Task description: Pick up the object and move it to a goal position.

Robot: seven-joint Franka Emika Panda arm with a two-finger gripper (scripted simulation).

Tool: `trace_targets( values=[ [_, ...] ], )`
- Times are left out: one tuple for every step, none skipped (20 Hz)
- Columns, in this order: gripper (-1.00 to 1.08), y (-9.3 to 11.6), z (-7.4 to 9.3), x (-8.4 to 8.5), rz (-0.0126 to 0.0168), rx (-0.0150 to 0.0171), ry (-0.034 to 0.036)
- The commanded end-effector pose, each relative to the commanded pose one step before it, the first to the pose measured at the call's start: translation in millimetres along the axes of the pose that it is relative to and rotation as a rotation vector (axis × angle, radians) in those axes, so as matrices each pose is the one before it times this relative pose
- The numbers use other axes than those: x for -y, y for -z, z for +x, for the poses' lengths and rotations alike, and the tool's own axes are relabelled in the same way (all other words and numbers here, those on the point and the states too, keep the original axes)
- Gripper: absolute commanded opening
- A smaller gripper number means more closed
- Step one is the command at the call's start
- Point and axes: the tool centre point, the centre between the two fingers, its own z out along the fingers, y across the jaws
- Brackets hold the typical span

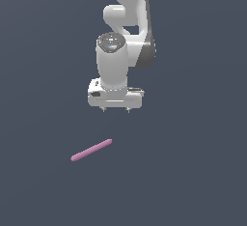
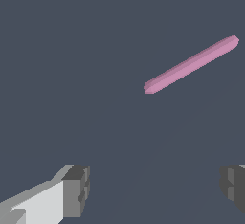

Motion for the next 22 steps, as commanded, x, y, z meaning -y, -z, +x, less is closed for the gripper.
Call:
trace_targets(
  values=[
    [1.00,-1.95,3.24,-2.27,0.00116,0.00067,-0.02345],
    [1.00,-1.07,1.94,-1.26,0.00064,0.00026,-0.01357],
    [1.00,-1.23,2.18,-1.46,0.00067,0.00032,-0.01531],
    [1.00,-1.37,2.42,-1.57,0.00072,0.00035,-0.01690],
    [1.00,-1.52,2.68,-1.66,0.00077,0.00036,-0.01855],
    [1.00,-1.67,2.94,-1.76,0.00081,0.00039,-0.02022],
    [1.00,-1.85,3.20,-1.87,0.00082,0.00042,-0.02195],
    [1.00,-2.02,3.47,-1.97,0.00082,0.00046,-0.02367],
    [1.00,-2.20,3.74,-2.05,0.00081,0.00048,-0.02536],
    [1.00,-2.39,4.01,-2.11,0.00080,0.00050,-0.02706],
    [1.00,-2.58,4.27,-2.16,0.00076,0.00051,-0.02875],
    [1.00,-2.79,4.54,-2.19,0.00072,0.00051,-0.03042],
    [1.00,-2.99,4.81,-2.20,0.00066,0.00051,-0.03208],
    [1.00,-3.21,5.06,-2.19,0.00059,0.00050,-0.03367],
    [1.00,-3.32,5.15,-2.09,0.00049,0.00046,-0.03417],
    [1.00,-3.37,5.14,-1.95,0.00039,0.00041,-0.03403],
    [1.00,-3.42,5.13,-1.81,0.00029,0.00035,-0.03388],
    [1.00,-3.47,5.10,-1.67,0.00020,0.00029,-0.03373],
    [1.00,-3.52,5.07,-1.53,0.00012,0.00023,-0.03357],
    [1.00,-3.57,5.03,-1.39,0.00004,0.00016,-0.03340],
    [1.00,-3.61,4.99,-1.26,-0.00004,0.00010,-0.03324],
    [1.00,-3.66,4.94,-1.12,-0.00010,0.00003,-0.03307]
  ],
)
